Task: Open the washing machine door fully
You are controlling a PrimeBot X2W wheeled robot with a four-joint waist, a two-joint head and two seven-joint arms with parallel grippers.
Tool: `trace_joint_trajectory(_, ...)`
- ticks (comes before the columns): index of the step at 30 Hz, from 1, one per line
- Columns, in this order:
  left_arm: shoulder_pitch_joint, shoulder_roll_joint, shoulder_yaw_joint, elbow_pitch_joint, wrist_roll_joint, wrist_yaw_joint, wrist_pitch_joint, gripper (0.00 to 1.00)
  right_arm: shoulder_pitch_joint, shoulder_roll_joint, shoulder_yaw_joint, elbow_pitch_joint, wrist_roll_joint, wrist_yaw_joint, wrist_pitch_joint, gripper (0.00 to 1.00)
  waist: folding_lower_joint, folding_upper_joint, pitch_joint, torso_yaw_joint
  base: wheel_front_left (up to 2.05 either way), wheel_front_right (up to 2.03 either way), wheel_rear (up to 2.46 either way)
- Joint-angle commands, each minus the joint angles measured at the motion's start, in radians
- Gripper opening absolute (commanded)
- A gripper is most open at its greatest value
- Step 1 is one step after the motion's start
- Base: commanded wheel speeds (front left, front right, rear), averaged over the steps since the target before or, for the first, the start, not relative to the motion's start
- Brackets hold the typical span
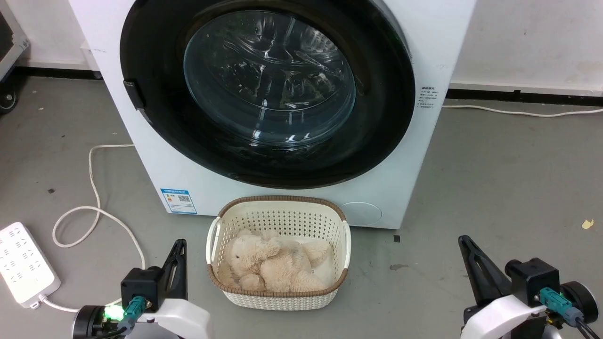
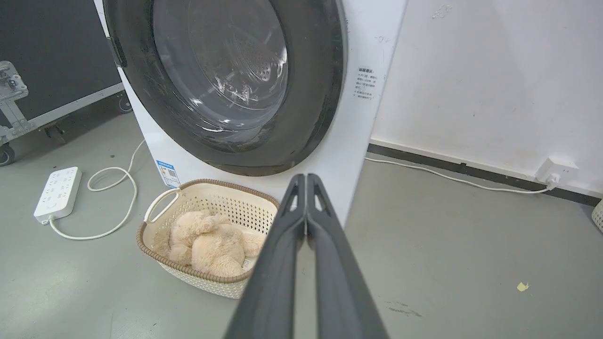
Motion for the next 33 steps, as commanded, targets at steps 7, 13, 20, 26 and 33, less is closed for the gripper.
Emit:
trace_joint_trajectory(7, 0.000, 0.000, 0.000, 0.000, 0.000, 0.000, 0.000, 1.00, 0.000, 0.000, 0.000, 0.000, 0.000, 0.000, 0.000, 1.00, 0.0000, 0.0000, 0.000, 0.000, 0.00, 0.00, 0.00)
trace_joint_trajectory(13, 0.001, 0.000, -0.003, 0.001, -0.001, 0.001, -0.004, 1.00, 0.002, 0.000, 0.000, -0.001, 0.005, 0.000, -0.004, 1.00, 0.0000, 0.0000, 0.000, 0.000, 0.00, 0.00, 0.00)
trace_joint_trajectory(20, 0.001, 0.000, -0.013, 0.001, 0.000, 0.006, -0.019, 1.00, 0.006, 0.000, -0.006, -0.007, 0.017, 0.000, -0.019, 1.00, 0.0000, 0.0000, 0.004, 0.001, 0.00, 0.00, 0.00)
trace_joint_trajectory(26, -0.003, 0.000, -0.023, 0.000, -0.002, 0.011, -0.031, 1.00, 0.006, 0.000, -0.008, -0.016, 0.021, 0.000, -0.031, 1.00, 0.0000, 0.0000, 0.015, 0.003, 0.00, 0.00, 0.00)
trace_joint_trajectory(33, -0.016, 0.000, -0.038, -0.009, -0.002, 0.019, -0.048, 1.00, -0.011, -0.002, -0.019, -0.026, 0.026, 0.000, -0.048, 1.00, 0.0000, 0.0000, 0.048, 0.014, 0.00, 0.00, 0.00)
